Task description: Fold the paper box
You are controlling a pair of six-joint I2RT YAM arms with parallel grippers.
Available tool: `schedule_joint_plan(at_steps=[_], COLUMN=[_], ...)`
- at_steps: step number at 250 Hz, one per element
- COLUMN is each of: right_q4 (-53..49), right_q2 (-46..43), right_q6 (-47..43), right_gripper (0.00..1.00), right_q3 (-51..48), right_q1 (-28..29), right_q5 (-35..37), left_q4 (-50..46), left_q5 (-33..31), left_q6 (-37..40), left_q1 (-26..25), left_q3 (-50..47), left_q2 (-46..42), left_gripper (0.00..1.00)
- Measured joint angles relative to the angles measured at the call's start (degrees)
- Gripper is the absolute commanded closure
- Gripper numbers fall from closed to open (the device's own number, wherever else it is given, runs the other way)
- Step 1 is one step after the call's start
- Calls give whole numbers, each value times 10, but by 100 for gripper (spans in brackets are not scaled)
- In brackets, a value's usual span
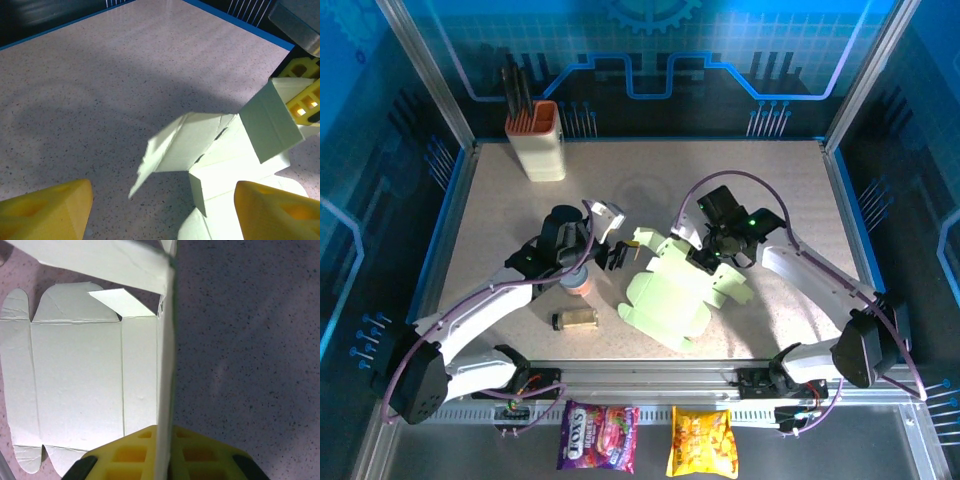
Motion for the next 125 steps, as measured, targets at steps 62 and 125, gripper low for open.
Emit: schedule_joint_plan(at_steps=[62,125], right_q4=[-11,-13], right_q2=[0,2], right_q6=[-37,-39], right_gripper=[88,89], right_q3=[0,0], right_q1=[0,0], right_q5=[-26,-32], left_q4=[23,40], left_q5=[13,55], left_q6=[20,33], left_q1=[0,0], left_q3=[-12,-12], left_q2=[27,66], left_gripper=[26,63])
